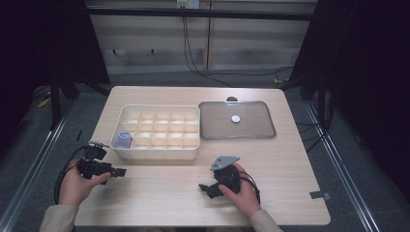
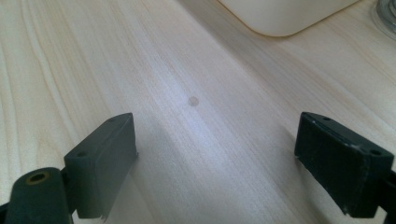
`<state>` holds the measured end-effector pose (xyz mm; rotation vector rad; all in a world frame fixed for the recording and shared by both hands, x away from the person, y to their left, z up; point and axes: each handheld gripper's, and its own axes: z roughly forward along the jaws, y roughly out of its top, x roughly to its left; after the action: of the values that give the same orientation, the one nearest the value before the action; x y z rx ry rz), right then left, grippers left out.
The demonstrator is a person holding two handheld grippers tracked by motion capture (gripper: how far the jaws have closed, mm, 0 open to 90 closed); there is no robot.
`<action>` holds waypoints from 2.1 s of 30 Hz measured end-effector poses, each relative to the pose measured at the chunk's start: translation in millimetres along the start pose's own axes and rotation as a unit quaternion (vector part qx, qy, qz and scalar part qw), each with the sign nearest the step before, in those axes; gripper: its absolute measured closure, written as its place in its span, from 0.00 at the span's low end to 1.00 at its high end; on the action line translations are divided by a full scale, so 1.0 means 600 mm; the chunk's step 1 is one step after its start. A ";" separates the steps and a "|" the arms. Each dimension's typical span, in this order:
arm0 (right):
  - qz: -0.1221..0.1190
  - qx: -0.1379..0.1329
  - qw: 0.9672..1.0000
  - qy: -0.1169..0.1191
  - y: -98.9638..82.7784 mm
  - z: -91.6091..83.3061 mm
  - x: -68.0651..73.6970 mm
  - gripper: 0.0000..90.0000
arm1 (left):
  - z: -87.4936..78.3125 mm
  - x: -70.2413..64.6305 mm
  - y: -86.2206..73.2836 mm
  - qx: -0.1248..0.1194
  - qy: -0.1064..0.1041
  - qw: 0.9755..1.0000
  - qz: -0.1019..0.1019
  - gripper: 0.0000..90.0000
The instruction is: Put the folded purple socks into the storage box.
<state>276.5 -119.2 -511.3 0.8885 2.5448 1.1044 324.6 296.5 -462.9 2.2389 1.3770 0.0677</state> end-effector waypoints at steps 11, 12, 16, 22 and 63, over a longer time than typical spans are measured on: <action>0.000 0.000 1.000 0.000 0.000 0.000 0.000 0.13 | 0.023 -0.008 -0.023 -0.025 0.006 0.999 0.020 0.30; 0.000 0.001 1.000 0.000 0.000 0.000 0.000 0.13 | 0.024 -0.008 -0.025 -0.030 0.012 0.999 0.028 0.30; -0.001 0.001 1.000 0.000 0.000 0.000 0.000 0.13 | 0.029 -0.012 -0.032 -0.046 0.019 0.998 0.044 0.27; -0.001 0.001 1.000 0.000 0.000 0.000 0.000 0.13 | 0.035 -0.020 -0.042 -0.065 0.028 0.995 0.067 0.22; 0.001 0.000 1.000 -0.002 0.000 0.000 0.001 0.13 | 0.055 -0.024 -0.078 -0.146 0.038 0.981 0.121 0.05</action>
<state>276.0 -118.9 -511.3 0.8920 2.5418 1.1027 289.1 288.1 -509.0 2.1578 1.0475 0.4152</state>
